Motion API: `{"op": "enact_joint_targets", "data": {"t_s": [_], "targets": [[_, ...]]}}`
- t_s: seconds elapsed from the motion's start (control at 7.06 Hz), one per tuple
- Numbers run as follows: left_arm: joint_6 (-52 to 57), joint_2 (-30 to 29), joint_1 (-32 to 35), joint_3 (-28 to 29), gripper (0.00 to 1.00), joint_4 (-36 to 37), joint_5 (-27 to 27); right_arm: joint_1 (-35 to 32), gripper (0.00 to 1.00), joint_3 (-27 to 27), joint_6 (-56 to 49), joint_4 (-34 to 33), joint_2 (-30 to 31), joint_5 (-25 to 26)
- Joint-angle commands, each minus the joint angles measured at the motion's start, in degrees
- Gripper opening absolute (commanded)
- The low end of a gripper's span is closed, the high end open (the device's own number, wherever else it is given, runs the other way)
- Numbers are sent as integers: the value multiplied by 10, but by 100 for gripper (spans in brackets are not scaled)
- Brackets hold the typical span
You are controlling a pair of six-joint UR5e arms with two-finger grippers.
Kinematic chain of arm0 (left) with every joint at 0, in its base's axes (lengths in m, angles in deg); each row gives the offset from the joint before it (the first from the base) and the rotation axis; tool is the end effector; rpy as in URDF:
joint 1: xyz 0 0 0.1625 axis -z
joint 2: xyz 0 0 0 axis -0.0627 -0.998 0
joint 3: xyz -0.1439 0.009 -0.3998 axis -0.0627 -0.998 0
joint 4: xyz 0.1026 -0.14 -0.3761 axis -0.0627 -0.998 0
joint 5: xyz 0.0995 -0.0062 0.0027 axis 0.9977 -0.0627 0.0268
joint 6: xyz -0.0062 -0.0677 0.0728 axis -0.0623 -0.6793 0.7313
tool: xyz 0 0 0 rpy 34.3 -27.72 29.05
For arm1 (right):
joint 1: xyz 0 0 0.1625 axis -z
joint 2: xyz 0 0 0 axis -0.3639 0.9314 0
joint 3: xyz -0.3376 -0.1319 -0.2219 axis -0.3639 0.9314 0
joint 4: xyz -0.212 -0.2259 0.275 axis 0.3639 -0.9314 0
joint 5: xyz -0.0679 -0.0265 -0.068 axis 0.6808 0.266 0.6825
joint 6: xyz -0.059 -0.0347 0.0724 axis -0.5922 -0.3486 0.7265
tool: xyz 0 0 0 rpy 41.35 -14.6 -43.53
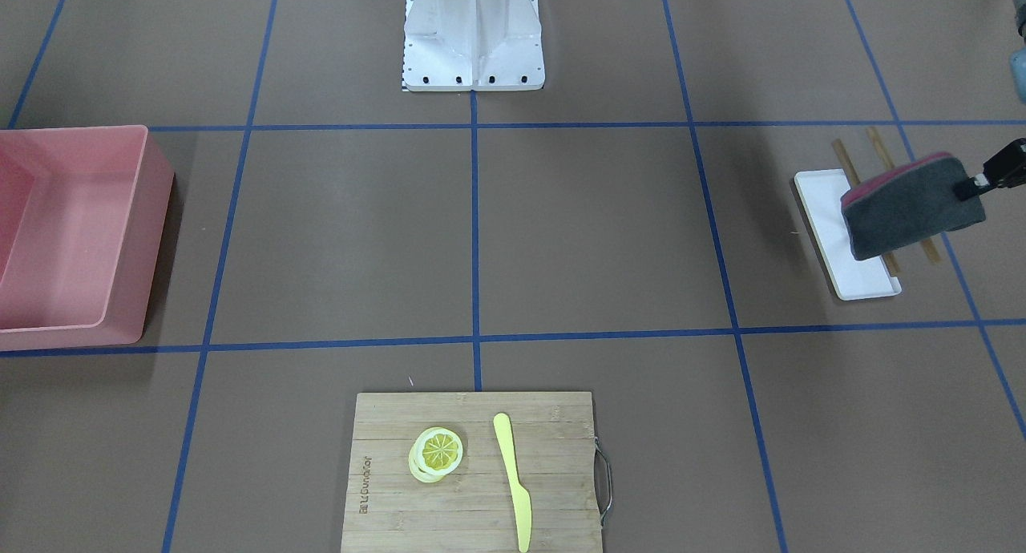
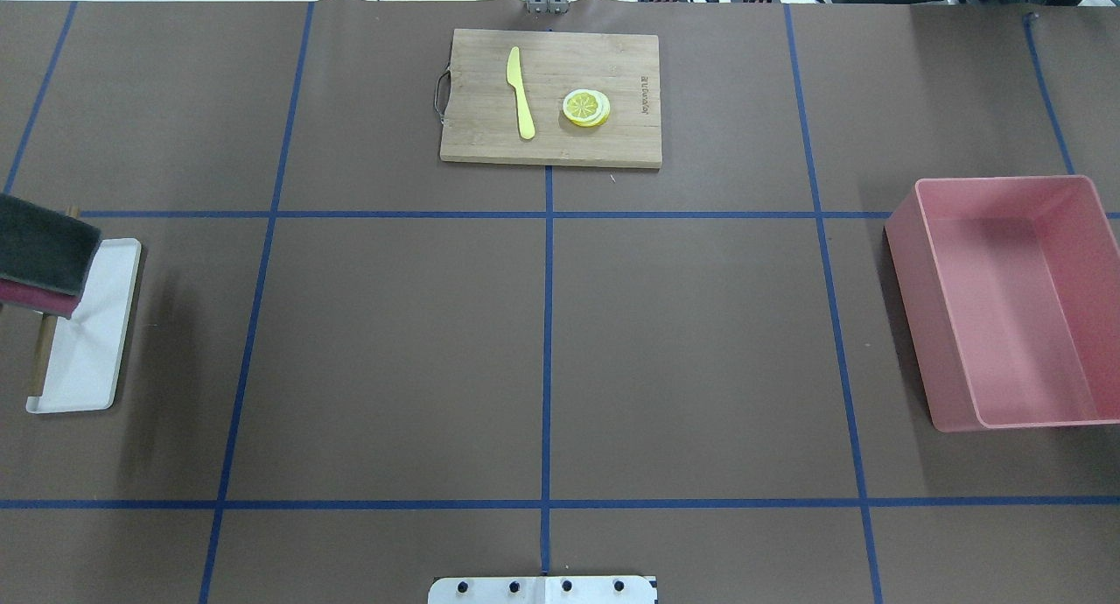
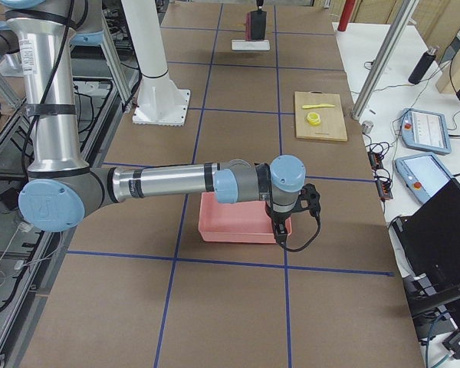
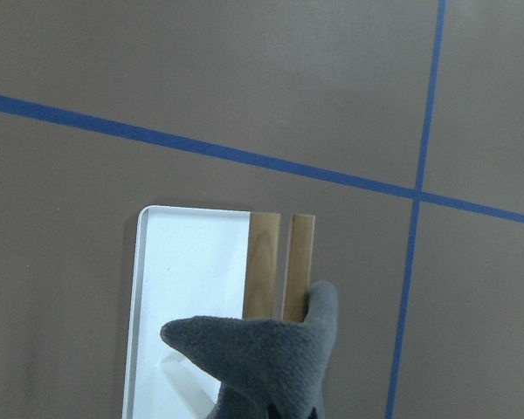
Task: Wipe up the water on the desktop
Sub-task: 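Grasp the grey cloth with the left gripper and lift it off the tray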
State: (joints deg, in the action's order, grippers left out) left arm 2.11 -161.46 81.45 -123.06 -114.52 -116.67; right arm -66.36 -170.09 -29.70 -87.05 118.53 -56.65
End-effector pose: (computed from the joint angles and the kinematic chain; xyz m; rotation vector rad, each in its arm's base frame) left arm 0.0054 -0.4991 0.5623 -0.0393 1.3483 -0.2010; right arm 0.0356 -0.5201 0.5887 0.1173 -0.8793 -0.1199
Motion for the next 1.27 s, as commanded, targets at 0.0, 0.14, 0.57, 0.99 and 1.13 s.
{"op": "enact_joint_targets", "data": {"t_s": [0.0, 0.14, 0.57, 0.99, 1.13], "targets": [[-21, -64, 42, -42, 0, 128, -41, 1, 100, 3, -2, 5, 1, -13], [-79, -109, 43, -55, 0, 167, -38, 3, 100, 3, -5, 7, 0, -15], [-249, -206, 33, -55, 0, 169, -17, 38, 100, -5, 2, 115, -9, -60], [-355, -249, -32, -81, 0, 169, 75, 111, 100, -82, 113, 136, -72, 90], [-410, -273, -57, -81, 0, 169, 101, 149, 100, -117, 122, 115, -80, 124]]}}
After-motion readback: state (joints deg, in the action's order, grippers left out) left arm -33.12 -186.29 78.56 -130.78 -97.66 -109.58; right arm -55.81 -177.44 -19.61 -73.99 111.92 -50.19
